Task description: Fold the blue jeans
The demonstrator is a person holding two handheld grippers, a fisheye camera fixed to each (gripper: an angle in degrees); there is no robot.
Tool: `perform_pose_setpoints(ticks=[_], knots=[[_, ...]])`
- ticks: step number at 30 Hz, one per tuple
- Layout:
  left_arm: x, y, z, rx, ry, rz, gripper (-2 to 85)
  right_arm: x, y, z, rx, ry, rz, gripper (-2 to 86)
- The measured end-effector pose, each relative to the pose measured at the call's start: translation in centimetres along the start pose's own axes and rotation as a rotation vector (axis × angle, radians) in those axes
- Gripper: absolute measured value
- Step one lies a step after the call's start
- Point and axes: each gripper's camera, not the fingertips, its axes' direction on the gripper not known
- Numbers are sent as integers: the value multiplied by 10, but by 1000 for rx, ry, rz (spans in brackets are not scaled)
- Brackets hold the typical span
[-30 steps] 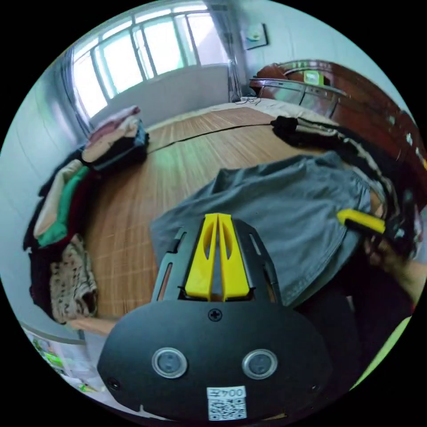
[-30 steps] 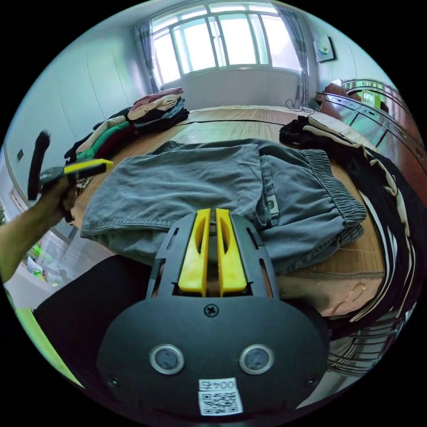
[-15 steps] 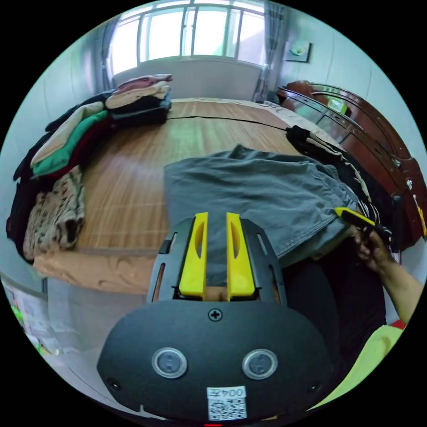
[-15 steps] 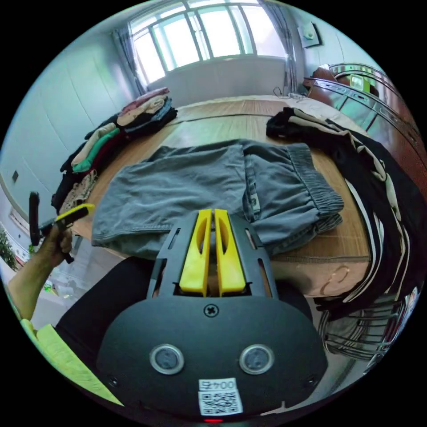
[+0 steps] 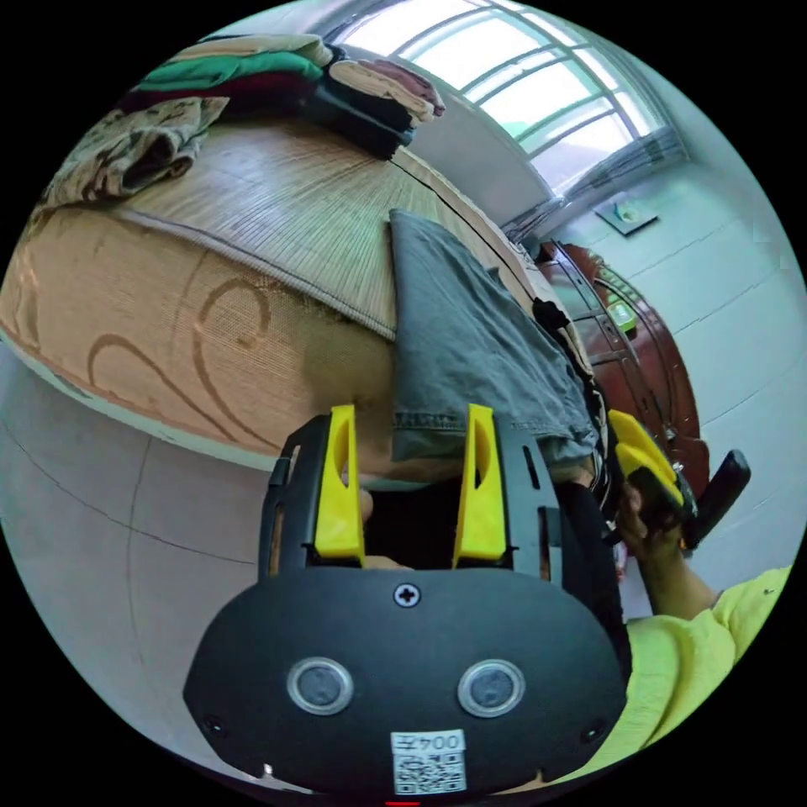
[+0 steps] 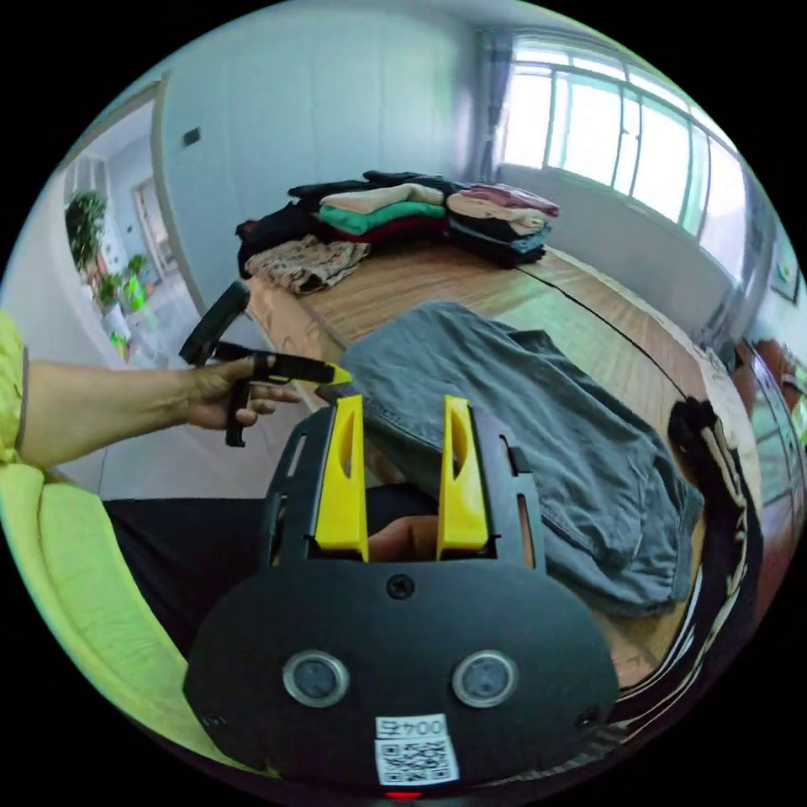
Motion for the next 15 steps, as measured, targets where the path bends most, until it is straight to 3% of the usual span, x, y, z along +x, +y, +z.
perform_pose_setpoints(ticks=[5,13,15], knots=[[-20,-31,-26,-84,124,-92,48,-82,-40,30,-86,88,-252,165],[3,-88,-81,-127,186,-47,34,-189,-80,66,-71,352,-524,170],[12,-100,-88,-139,189,-8,38,-206,-93,85,-94,506,-539,86]])
